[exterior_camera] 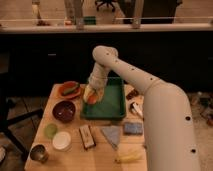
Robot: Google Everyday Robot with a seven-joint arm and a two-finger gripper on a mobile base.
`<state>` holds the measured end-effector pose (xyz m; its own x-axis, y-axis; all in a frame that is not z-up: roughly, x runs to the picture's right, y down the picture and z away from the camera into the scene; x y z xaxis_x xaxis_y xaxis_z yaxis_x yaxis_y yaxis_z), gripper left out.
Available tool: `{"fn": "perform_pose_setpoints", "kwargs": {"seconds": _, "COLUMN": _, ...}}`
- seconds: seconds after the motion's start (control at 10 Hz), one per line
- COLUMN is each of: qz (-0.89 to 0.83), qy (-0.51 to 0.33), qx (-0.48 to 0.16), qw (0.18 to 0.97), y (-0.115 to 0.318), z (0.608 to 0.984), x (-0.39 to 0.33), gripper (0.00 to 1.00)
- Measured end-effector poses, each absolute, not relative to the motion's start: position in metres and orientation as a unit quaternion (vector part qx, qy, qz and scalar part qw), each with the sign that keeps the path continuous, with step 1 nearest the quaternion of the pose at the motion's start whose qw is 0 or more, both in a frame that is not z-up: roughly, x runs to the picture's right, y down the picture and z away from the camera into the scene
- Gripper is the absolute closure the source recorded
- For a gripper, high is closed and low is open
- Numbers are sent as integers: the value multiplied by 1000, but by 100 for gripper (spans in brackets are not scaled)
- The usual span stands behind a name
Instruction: Place apple in purple bowl
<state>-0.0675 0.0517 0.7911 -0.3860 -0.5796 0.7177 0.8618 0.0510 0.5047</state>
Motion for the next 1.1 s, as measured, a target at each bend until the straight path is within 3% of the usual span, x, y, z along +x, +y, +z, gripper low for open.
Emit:
{"fn": "perform_pose_setpoints", "kwargs": {"seconds": 0.3, "qz": -662, "qy": -506, "qx": -128, "qw": 538, "y": 51, "z": 795, "x": -65, "gripper": 100}}
{"fn": "perform_pose_setpoints", "kwargs": {"seconds": 1.1, "qz": -726, "qy": -499, "qx": -113, "qw": 459, "y": 36, "z": 790, "x": -144, "gripper": 100}}
